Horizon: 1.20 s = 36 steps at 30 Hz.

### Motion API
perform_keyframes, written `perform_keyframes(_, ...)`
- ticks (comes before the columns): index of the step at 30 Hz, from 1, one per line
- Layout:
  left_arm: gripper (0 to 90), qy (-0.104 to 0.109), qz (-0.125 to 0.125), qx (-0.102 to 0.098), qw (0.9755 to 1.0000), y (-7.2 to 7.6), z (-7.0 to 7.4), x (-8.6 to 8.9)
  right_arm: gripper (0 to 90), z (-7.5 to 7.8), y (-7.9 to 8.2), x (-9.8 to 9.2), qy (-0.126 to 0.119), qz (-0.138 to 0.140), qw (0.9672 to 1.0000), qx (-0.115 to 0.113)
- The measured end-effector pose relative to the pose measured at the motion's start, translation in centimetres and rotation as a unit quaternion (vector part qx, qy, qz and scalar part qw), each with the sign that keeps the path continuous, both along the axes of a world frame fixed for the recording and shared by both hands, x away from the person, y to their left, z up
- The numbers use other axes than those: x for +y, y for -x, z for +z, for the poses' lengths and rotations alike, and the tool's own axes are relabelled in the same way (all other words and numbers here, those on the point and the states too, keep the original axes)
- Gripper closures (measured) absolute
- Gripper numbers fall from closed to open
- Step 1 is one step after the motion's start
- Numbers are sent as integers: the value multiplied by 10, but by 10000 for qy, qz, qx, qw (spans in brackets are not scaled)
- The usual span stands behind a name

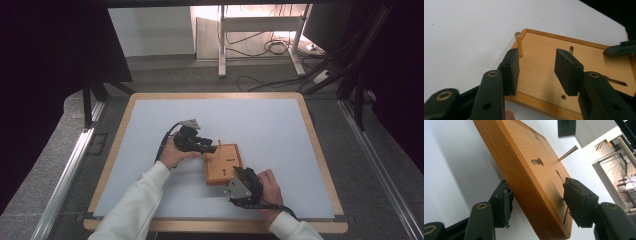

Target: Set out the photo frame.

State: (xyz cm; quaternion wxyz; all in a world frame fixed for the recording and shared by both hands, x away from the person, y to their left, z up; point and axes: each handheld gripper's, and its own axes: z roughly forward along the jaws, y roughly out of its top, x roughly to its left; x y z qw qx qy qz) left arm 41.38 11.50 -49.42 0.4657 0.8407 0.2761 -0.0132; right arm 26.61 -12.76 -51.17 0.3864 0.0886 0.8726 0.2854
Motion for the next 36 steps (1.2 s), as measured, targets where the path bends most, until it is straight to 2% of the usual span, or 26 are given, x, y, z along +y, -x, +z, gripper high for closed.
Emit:
perform_keyframes(3, 471, -29, 118, -106, 9999, 10, 2, 10, 426, 0, 0, 0, 0, -9, 10000, -29)
perform_keyframes(8, 437, -124, 267, -285, 9992, 28, -2, 27, 428, 0, -1, 0, 30, -2, 10000, -20)
perform_keyframes(16, 417, -168, 392, -141, 9990, 47, -20, 52, 441, 4, -2, -1, 7, -66, 10000, -70)
perform_keyframes(22, 414, -266, 440, 2, 9987, 50, -32, 61, 462, 8, -4, 0, -52, -76, 9998, -148)
perform_keyframes(36, 413, -363, 392, 81, 9985, 49, -38, 57, 496, 20, -12, 2, -107, -15, 9999, -127)
